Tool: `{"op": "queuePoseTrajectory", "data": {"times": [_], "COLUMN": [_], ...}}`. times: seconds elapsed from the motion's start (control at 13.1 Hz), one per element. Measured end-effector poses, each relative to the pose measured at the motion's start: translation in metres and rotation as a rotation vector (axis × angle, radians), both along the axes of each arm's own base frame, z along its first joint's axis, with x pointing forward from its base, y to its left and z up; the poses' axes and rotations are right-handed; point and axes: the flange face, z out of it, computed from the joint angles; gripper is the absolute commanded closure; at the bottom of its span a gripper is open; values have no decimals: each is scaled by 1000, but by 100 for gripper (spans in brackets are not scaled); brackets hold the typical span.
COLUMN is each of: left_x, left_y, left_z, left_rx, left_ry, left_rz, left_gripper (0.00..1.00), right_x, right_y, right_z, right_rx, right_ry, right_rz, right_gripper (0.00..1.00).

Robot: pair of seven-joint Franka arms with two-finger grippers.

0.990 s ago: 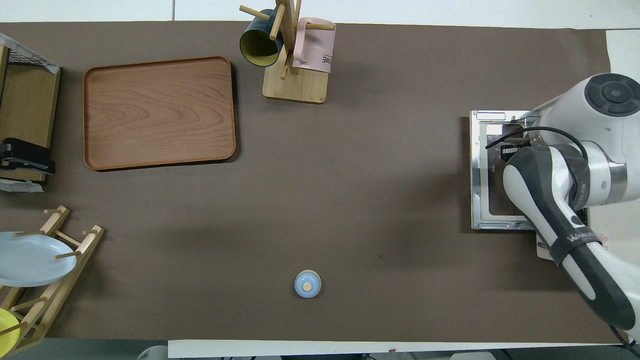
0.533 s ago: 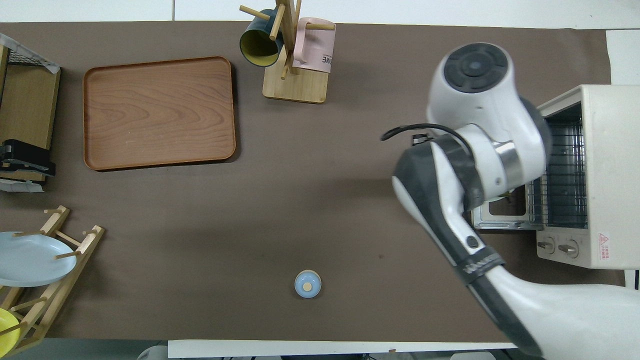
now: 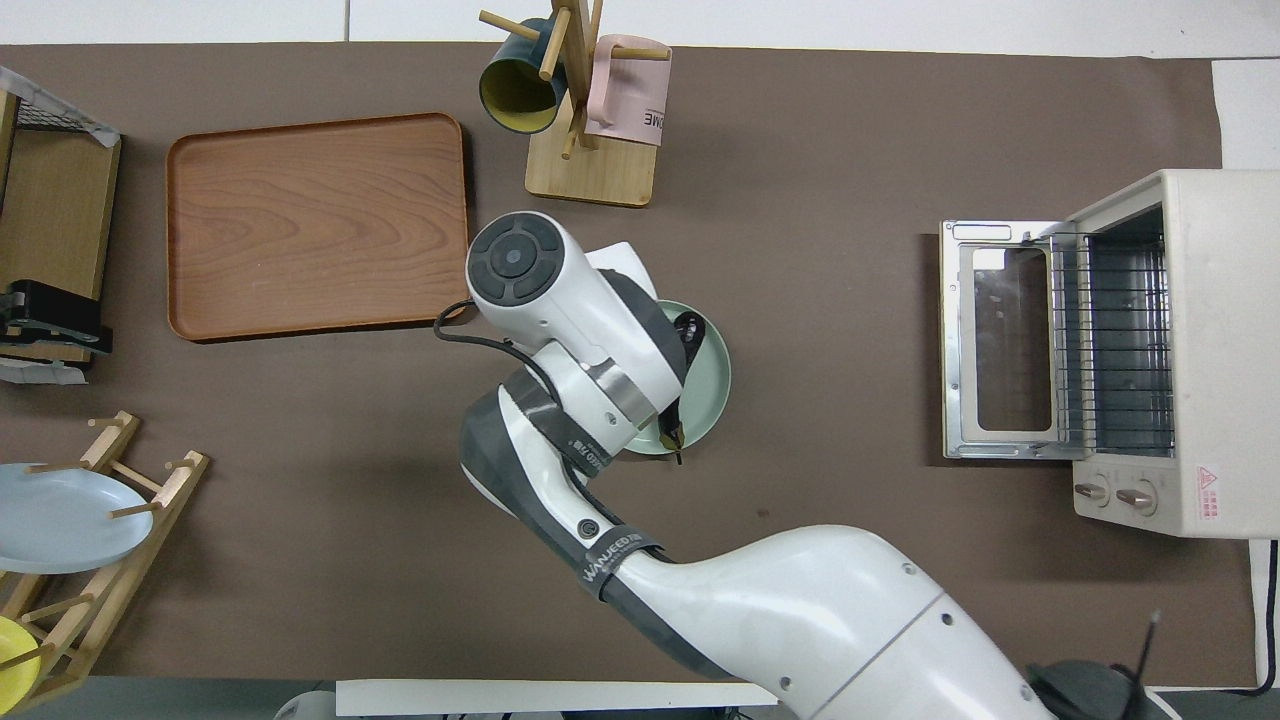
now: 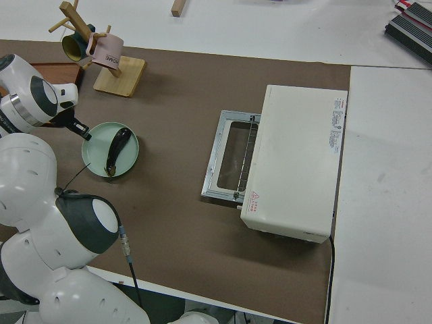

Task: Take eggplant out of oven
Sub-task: 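Pull the plate with eggplant out and carry it toward the table center, then release the plate on the table while the left gripper reaches in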

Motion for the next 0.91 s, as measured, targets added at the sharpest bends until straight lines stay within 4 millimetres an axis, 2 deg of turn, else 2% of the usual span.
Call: {"op": "queuePoseTrajectory", "data": {"times": [0.08,0.15,0.23,0.3,0.38,0.46,0.53,0.61,0.69,0.76,0.84,0.91], "left_x": [0,0,0,0,0,1,1,1,0,-3,-8,-13], "left_y": [0,-1,-1,-1,-3,-9,-22,-46,-79,-119,-164,-208], "left_z": [0,0,-2,-6,-12,-21,-34,-49,-67,-88,-113,-138], "left_rx": [0,0,0,1,1,-1,-5,-11,-20,-34,-47,-59], "left_ry": [0,0,3,4,-12,-42,-72,-105,-143,-180,-202,-214], "left_rz": [-1,-1,-1,1,13,28,36,41,46,61,97,132], "left_gripper": [0,0,0,0,0,0,0,0,0,0,0,0], "right_x": [1,4,9,18,30,44,55,63,70,72,70,67], "right_y": [8,11,9,7,0,-20,-55,-104,-160,-212,-259,-298], "right_z": [-12,-18,-15,2,32,70,104,130,140,135,118,92], "right_rx": [18,30,33,44,59,59,34,-3,-30,-51,-73,-80], "right_ry": [-19,-33,-39,-56,-83,-97,-76,-23,36,80,110,124], "right_rz": [-24,-50,-62,-73,-84,-77,-46,-16,1,5,8,22], "right_gripper": [61,55,49,46,46,47,55,63,70,76,83,89]}}
